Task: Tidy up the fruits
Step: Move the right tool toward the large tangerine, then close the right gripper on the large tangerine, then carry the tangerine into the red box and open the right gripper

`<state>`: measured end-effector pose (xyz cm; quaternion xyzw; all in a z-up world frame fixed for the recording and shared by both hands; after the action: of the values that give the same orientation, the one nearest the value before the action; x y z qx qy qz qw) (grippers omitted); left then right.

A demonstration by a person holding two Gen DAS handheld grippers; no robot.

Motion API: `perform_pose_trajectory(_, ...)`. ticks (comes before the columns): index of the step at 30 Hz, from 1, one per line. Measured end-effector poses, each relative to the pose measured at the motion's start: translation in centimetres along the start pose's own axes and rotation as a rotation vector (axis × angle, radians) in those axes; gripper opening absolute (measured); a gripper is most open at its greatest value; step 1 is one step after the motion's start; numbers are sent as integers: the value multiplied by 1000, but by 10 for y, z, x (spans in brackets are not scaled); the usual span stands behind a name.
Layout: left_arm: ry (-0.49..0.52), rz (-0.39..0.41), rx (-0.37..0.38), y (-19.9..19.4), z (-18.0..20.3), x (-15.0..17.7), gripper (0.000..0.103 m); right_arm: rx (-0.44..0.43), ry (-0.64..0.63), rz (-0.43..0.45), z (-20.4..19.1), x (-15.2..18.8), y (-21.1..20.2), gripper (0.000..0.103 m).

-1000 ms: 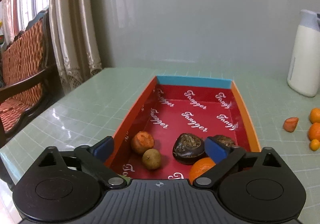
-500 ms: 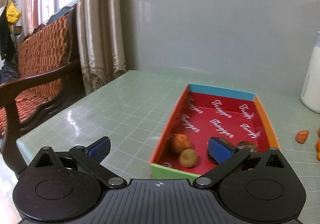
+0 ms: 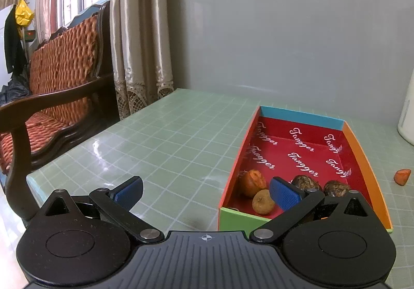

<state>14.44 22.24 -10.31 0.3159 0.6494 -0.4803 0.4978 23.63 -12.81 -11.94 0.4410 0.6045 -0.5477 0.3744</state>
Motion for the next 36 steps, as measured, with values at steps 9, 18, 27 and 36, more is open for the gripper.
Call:
perform_pose_trajectory(9,-12,-6,-9,3,-5,4,103,28,-18,-16,2,3,13,40)
perform_pose_trajectory(18,-10,-8,-9,3,-6,5,103,41,-48,-17,0,5,17,39)
perform_pose_trajectory(27,-6,-16,-12,1,-6,6,103,28,-10,-25,4,6,16,37)
perform_pose_trajectory(36,-2,-21,-30,-1,-12,9,103,-21,4,21,-5,-5,2,37)
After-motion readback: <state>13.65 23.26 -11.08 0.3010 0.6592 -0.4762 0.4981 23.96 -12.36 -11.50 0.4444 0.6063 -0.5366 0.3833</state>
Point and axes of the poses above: each gripper's, at about its wrist camera, not at the fingertips, and y roughly the way its jaws point, z to its right, x to its underside, the point moved 9 cm from there along y, roughly the way its jaws point, and after that the axes turned 10 degrees about z, right-handed, at the moved point
